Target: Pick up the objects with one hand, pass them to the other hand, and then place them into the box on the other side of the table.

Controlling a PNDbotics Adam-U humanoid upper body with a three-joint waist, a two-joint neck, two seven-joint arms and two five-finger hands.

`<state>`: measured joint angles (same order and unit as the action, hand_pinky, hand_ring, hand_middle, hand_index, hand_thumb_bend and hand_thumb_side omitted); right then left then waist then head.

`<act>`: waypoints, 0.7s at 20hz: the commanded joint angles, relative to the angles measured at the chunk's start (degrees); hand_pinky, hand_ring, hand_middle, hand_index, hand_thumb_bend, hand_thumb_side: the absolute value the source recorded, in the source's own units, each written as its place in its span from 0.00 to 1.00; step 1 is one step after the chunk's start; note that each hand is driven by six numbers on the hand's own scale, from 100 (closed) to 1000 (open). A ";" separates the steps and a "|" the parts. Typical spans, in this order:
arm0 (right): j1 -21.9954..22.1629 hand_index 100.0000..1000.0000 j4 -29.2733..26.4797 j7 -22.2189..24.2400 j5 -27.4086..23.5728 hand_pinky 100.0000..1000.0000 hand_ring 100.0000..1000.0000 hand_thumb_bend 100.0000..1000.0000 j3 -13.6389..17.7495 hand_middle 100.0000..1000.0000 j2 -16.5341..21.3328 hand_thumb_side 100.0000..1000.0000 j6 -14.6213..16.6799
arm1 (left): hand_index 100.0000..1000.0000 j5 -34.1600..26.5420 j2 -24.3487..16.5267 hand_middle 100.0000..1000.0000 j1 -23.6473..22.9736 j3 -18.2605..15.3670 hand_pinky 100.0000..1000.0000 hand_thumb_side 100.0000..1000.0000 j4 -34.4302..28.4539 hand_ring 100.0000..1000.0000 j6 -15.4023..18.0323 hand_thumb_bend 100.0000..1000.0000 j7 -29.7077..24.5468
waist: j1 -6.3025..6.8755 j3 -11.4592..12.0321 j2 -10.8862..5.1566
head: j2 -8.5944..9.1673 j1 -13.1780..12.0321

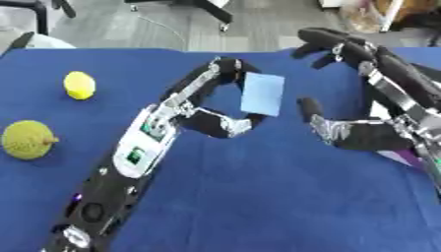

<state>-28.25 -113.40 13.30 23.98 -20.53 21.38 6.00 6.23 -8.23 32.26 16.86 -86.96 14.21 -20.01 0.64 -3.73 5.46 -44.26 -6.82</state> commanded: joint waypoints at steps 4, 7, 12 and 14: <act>-1.89 0.98 -1.19 1.65 4.55 0.69 0.98 0.00 0.59 0.74 0.08 0.28 -5.68 | 0.43 0.73 0.63 0.38 1.30 0.29 0.65 0.00 -0.32 0.41 0.29 0.00 1.34 | -0.91 0.13 0.13 | 0.14 0.32; -2.49 0.97 -1.19 3.31 8.97 0.70 0.97 0.00 -0.28 0.74 0.07 0.35 -7.98 | 0.43 0.88 0.82 0.38 1.41 0.24 0.65 0.00 -0.41 0.41 0.36 0.00 1.91 | -0.92 0.14 0.15 | 0.14 0.49; -3.32 0.97 -1.19 4.57 14.34 0.71 0.96 0.00 -1.23 0.74 0.00 0.40 -10.66 | 0.43 0.94 1.11 0.38 1.57 0.46 0.65 0.00 -0.67 0.41 0.61 0.00 2.30 | -0.90 0.13 0.15 | 0.14 0.96; -3.44 0.97 -1.19 5.06 15.51 0.71 0.95 0.00 -1.43 0.74 -0.10 0.40 -11.41 | 0.43 0.99 1.15 0.38 1.58 0.53 0.65 0.00 -0.73 0.41 0.67 0.00 2.35 | -0.89 0.11 0.18 | 0.14 1.08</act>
<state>-30.75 -113.40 18.19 38.37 -22.07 20.96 -4.78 7.00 -6.97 32.71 17.27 -86.67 14.77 -17.91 0.59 -3.60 5.46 -44.26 -5.90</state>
